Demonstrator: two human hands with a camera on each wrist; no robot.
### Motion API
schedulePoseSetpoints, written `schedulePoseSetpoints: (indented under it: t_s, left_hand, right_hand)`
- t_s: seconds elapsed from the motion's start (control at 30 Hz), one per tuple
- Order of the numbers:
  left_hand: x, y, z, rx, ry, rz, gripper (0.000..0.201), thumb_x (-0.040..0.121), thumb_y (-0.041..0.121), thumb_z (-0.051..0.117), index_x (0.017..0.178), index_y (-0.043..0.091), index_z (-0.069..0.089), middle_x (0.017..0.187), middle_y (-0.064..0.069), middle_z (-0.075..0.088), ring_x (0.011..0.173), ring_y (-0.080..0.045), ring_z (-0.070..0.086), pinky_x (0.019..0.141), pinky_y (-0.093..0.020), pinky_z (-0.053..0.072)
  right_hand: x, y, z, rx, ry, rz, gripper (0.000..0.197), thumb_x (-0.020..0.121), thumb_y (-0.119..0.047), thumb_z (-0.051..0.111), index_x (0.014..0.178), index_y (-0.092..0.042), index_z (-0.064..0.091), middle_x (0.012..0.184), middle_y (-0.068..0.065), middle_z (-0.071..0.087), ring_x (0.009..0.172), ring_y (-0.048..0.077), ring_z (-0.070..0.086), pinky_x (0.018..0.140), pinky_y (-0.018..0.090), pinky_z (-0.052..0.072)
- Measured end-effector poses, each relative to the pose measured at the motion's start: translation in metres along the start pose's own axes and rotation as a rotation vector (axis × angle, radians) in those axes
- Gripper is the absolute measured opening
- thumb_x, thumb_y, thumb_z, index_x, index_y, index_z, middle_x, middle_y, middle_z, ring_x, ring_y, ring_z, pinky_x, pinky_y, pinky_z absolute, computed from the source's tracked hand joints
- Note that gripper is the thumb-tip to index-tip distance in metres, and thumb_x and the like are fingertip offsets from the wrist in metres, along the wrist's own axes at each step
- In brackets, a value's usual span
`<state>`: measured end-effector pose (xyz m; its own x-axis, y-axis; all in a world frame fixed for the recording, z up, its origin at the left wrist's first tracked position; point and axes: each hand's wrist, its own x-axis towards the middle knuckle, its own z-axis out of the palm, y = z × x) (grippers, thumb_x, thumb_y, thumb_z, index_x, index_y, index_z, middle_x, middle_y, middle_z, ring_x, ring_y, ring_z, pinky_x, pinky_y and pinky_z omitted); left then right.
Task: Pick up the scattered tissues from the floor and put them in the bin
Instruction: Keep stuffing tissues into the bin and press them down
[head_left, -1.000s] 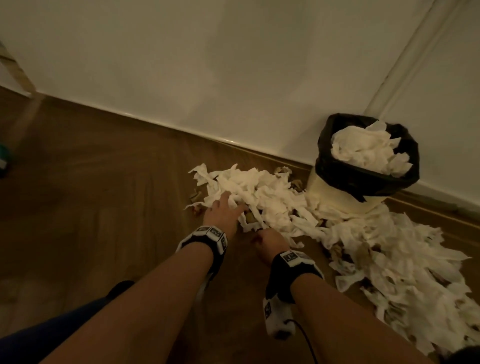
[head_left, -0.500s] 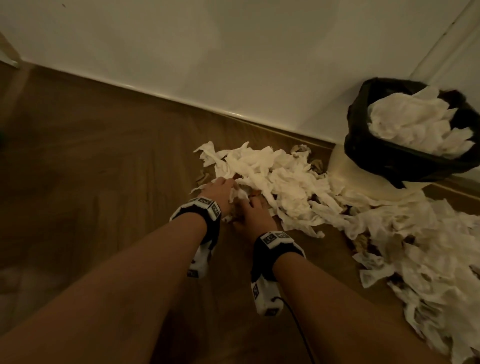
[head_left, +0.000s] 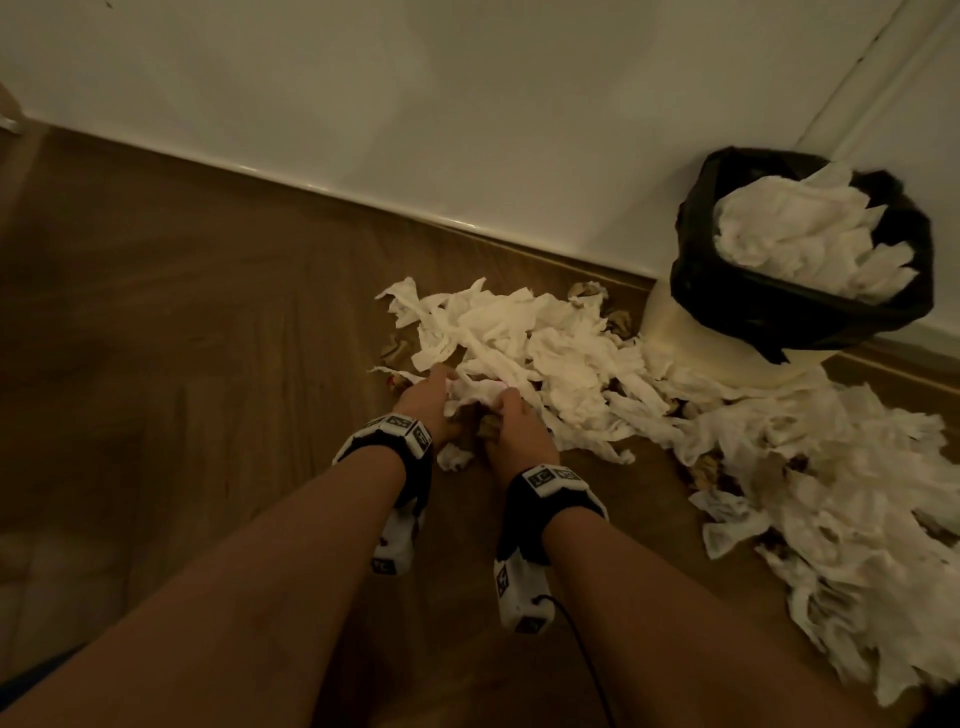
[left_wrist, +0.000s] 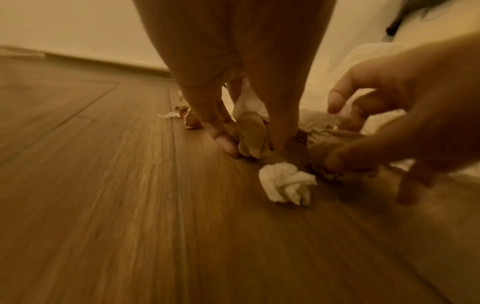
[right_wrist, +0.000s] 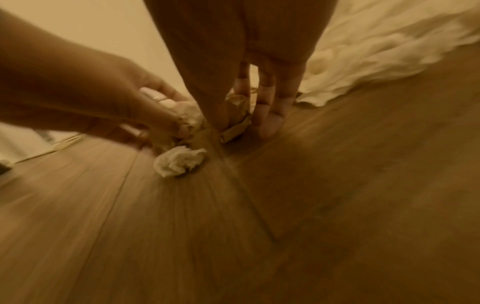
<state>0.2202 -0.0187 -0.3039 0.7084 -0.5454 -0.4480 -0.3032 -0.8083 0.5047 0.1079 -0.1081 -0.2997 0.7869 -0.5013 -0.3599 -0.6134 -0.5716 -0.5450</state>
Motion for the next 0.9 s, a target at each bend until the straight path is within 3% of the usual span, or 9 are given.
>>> schedulePoseSetpoints:
  t_s: [0.13,0.27,0.37,0.57,0.7,0.8,0.9]
  left_hand:
    - [-0.013,0.002,0.004,-0.072,0.056,-0.037,0.053,0.078,0.017,0.072,0.126,0.015,0.051,0.126,-0.01,0.056,0.116,-0.026,0.053,0.092,-0.032,0.045]
    - [-0.026,0.005,0.009,-0.212,0.07,-0.109,0.054,0.081,0.023,0.069,0.131,0.011,0.052,0.127,-0.01,0.057,0.115,-0.025,0.055,0.093,-0.032,0.046]
    - [-0.034,0.006,0.008,-0.393,0.06,-0.162,0.055,0.084,0.025,0.066,0.134,0.01,0.049,0.13,-0.012,0.055,0.116,-0.027,0.054,0.098,-0.036,0.046]
    - [-0.053,0.016,-0.007,-0.617,0.092,-0.219,0.041,0.089,0.016,0.056,0.125,-0.002,0.052,0.125,-0.023,0.057,0.112,-0.038,0.057,0.097,-0.045,0.047]
    - [-0.065,0.038,-0.023,-0.717,0.033,-0.262,0.038,0.098,0.014,0.043,0.132,0.001,0.048,0.136,-0.022,0.048,0.114,-0.032,0.055,0.092,-0.034,0.045]
    - [-0.072,0.05,-0.034,-0.961,0.008,-0.254,0.039,0.098,0.014,0.04,0.135,0.0,0.045,0.137,-0.023,0.047,0.12,-0.037,0.052,0.095,-0.04,0.045]
    - [-0.079,0.058,-0.043,-1.206,-0.022,-0.295,0.05,0.091,0.027,0.048,0.137,0.006,0.044,0.142,-0.016,0.043,0.131,-0.036,0.041,0.108,-0.044,0.035]
  right_hand:
    - [-0.013,0.012,-0.009,0.097,-0.026,0.067,0.056,0.087,-0.009,0.055,0.136,-0.02,0.031,0.137,0.012,0.04,0.12,0.032,0.049,0.095,0.041,0.046]
    - [-0.026,0.02,-0.013,0.236,0.009,0.156,0.053,0.086,-0.013,0.062,0.135,-0.015,0.041,0.137,0.011,0.041,0.123,0.027,0.046,0.102,0.034,0.04]
    - [-0.034,0.022,-0.018,0.289,0.015,0.19,0.044,0.085,-0.018,0.064,0.128,-0.011,0.053,0.129,0.012,0.054,0.118,0.026,0.052,0.098,0.033,0.042]
    - [-0.045,0.015,-0.036,0.42,0.07,0.184,0.039,0.084,-0.022,0.067,0.121,-0.011,0.058,0.12,0.009,0.061,0.105,0.02,0.056,0.085,0.027,0.044]
    - [-0.049,0.008,-0.055,0.438,0.107,0.155,0.043,0.085,-0.018,0.066,0.126,-0.015,0.054,0.125,0.007,0.057,0.113,0.023,0.053,0.088,0.026,0.041]
    - [-0.051,-0.001,-0.072,0.564,0.129,0.107,0.043,0.083,-0.009,0.067,0.124,-0.015,0.055,0.128,0.01,0.055,0.114,0.028,0.055,0.098,0.038,0.047]
    - [-0.054,-0.01,-0.094,0.687,0.106,0.063,0.041,0.081,0.0,0.066,0.119,-0.011,0.056,0.126,0.016,0.053,0.111,0.035,0.057,0.09,0.05,0.052]
